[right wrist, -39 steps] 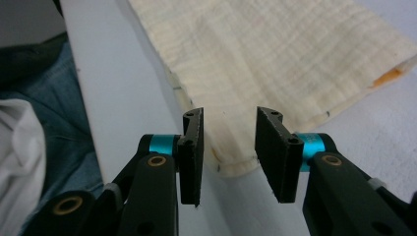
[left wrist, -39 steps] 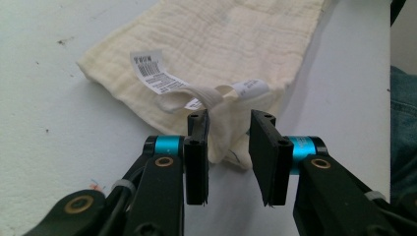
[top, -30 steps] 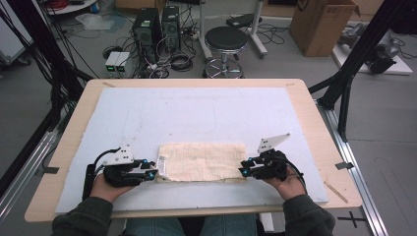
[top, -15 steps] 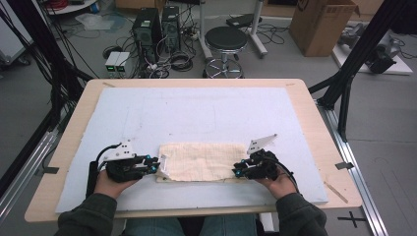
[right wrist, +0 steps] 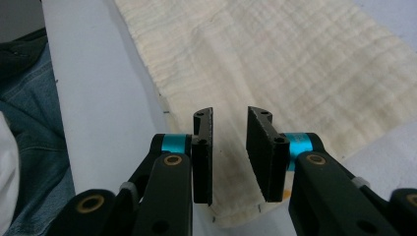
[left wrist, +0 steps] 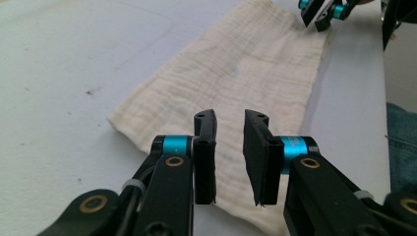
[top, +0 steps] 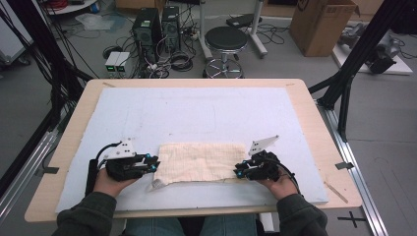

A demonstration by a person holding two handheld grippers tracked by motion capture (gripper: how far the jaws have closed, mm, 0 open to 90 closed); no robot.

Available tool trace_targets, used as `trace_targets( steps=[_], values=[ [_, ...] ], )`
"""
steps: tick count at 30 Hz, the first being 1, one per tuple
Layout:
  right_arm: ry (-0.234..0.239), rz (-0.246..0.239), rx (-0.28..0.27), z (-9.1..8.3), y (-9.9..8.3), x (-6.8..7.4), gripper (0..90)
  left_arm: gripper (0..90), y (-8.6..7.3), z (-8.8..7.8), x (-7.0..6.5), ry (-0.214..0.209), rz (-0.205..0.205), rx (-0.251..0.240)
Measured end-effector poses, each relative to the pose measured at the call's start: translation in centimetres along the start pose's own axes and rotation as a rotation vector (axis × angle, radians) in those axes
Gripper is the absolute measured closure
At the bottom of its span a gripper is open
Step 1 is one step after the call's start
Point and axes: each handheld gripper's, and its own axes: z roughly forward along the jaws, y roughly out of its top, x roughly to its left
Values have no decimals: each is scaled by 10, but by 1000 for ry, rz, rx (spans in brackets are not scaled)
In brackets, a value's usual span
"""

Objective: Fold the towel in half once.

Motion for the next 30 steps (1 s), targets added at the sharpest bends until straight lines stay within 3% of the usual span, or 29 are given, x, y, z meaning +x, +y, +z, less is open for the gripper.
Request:
trace_targets(
  steps=[7,17,30],
  values=[
    [2,-5,13,2,-2,1,726,752,-7,11,-6,-27,17,67],
    [-10,-12,37,7,-5,2,726,755,-16,23,-9,-32,23,158],
    [-10,2,-1,3,-5,2,702,741,-15,20,-7,-21,8,120]
  ],
)
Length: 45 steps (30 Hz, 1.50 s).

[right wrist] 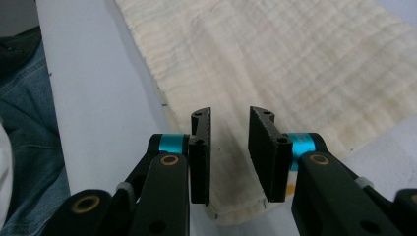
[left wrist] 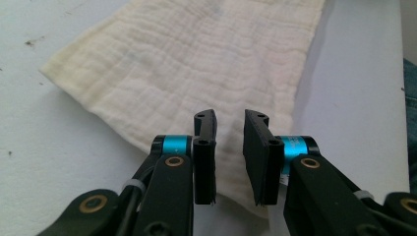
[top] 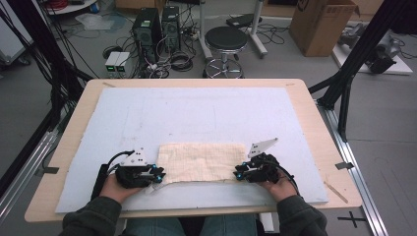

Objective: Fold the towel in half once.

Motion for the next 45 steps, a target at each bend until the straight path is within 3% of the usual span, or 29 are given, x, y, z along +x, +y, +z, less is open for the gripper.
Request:
trace_targets(
  steps=[18,26,34,45],
  values=[
    [-31,29,-78,-10,2,-3,594,649,3,-8,3,31,-39,-57],
    [-43,34,-91,-13,3,-5,559,565,4,-11,7,56,-68,-80],
    [-52,40,-96,-16,6,-9,522,543,7,-13,10,69,-94,-100],
    [-67,63,-99,-21,16,-20,470,527,14,-14,18,87,-106,-92]
  ],
)
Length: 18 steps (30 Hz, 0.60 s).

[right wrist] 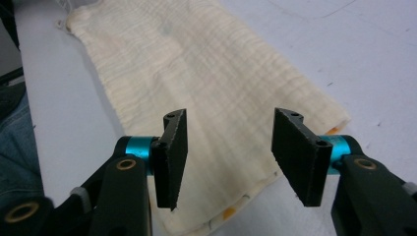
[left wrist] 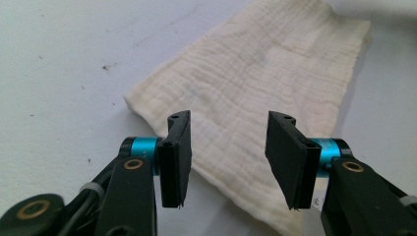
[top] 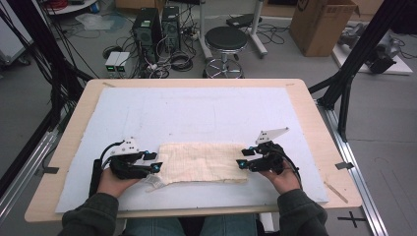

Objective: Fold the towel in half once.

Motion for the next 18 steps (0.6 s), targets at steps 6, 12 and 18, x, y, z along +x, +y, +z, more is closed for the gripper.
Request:
trace_targets(
  steps=[6,12,18],
  values=[
    [-13,-8,9,0,10,-7,466,527,8,3,5,12,-16,-15],
    [-29,-4,5,-3,21,-15,461,541,9,5,11,22,-33,-20],
    [-35,4,7,-4,32,-23,461,534,19,4,18,41,-38,-17]
  ],
)
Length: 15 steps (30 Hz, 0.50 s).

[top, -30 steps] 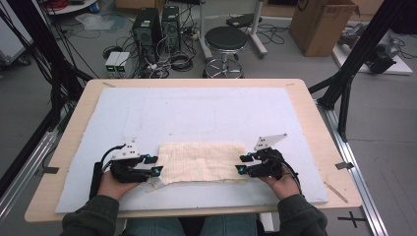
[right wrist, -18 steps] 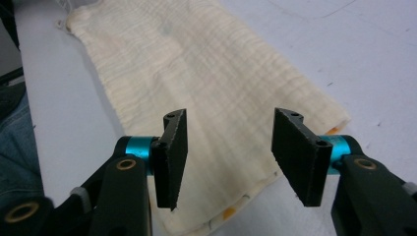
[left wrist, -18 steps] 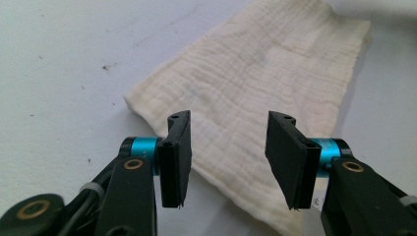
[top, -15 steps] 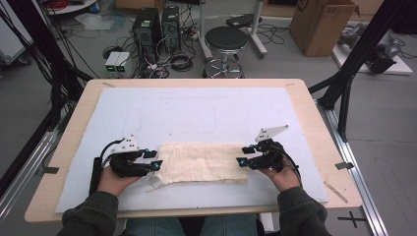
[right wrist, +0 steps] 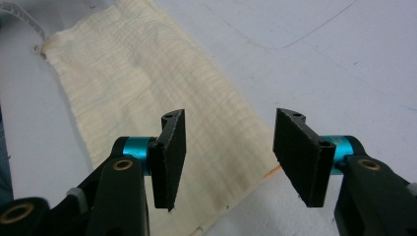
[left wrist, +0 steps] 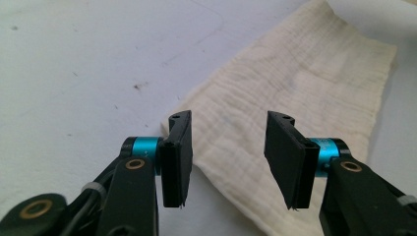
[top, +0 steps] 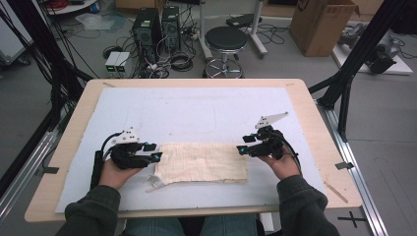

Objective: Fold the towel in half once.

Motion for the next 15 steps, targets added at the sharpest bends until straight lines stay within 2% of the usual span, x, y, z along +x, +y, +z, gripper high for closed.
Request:
trace_targets(
  steps=[1,7,12,15],
  values=[
    [2,-2,4,0,1,-1,461,533,3,0,1,3,-3,-16],
    [-13,9,11,6,11,-10,465,530,9,4,6,18,-9,-15],
    [-17,36,36,15,10,-20,474,542,11,11,13,39,-27,-13],
    [-26,47,49,19,10,-25,516,551,9,16,19,51,-44,-11]
  ],
)
